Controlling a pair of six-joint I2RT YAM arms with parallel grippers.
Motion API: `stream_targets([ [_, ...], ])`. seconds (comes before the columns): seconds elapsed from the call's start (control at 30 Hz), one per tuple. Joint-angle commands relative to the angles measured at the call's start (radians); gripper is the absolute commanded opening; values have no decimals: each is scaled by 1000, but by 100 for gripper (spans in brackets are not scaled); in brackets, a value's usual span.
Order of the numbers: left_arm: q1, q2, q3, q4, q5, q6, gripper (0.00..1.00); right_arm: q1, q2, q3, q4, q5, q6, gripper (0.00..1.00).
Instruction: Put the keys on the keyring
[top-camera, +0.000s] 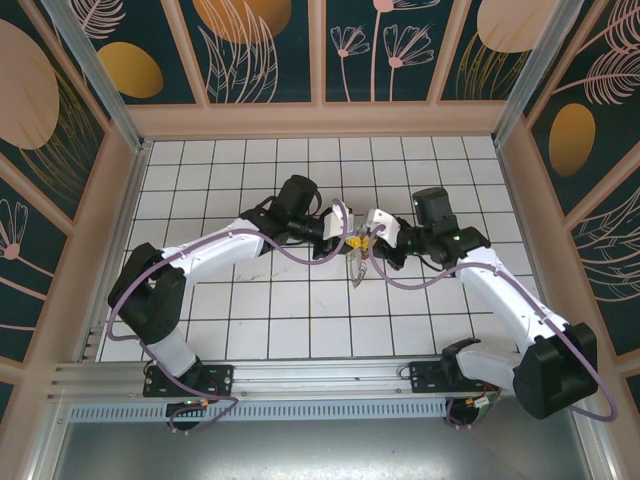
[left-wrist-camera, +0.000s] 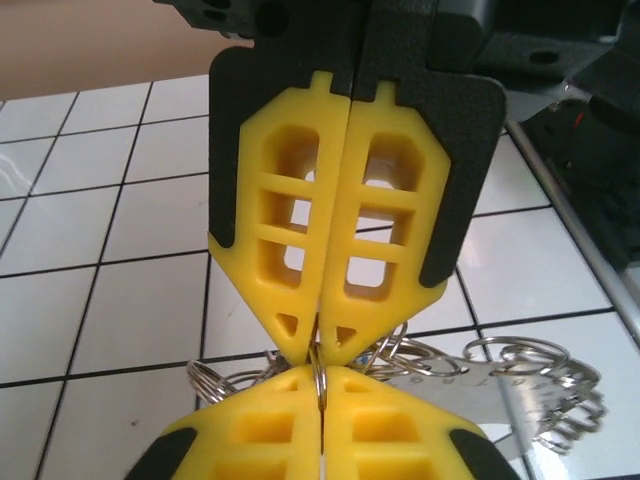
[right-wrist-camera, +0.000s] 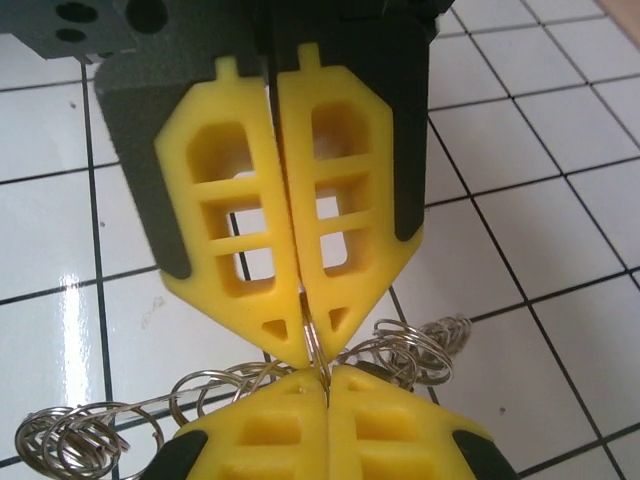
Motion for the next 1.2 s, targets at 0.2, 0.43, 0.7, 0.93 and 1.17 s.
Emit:
stream_targets([
  [0.2,-12,-13,-45,54,31,-33,0,24,-7,24,4,88,-16,0],
  [0.43,-5,-68,-158,441,191,-258,0,-77,-97,-151,242,-185,39,11],
  [0.7,-6,-60,-200,680,279,-416,0,-144,-106,-244,420,-354,88,16],
  [0.93,-5,-65,-208,705,286,-435,0,-159,-93,-241,433,-388,98,6],
  [1.17,-5,-54,-135,362,203,-206,1,-157,-89,-164,312,-335,61,0],
])
